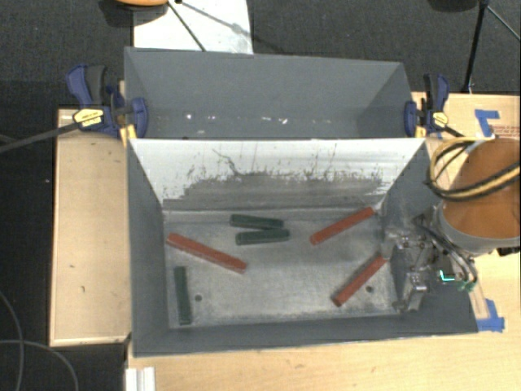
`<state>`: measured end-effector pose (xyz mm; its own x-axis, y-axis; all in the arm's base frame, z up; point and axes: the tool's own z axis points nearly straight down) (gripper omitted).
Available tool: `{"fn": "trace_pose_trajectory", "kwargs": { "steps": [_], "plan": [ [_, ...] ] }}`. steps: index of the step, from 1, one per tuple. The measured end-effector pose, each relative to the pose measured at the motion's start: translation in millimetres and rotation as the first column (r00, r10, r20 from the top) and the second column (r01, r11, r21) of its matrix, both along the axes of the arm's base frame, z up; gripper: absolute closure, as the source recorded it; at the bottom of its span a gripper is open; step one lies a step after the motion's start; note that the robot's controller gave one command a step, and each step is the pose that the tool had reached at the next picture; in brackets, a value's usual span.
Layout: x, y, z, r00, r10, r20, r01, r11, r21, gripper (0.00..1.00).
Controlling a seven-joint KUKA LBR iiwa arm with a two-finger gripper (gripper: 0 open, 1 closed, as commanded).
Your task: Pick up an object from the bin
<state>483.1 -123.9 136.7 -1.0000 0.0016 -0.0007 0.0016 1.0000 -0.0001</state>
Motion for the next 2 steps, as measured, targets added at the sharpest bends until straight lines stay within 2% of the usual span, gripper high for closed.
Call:
{"fn": "trace_pose_trajectory", "kwargs": {
  "steps": [1, 2],
  "plan": [
    [0.5, 0, 0, 1.0, 0.004, 0.001, -0.004, 1.0, 0.0, 0.0],
    [5.1, 29, -41, 0.98, 0.2, 0.007, -0.2, 0.98, -0.004, 0.0]
  ]
}}
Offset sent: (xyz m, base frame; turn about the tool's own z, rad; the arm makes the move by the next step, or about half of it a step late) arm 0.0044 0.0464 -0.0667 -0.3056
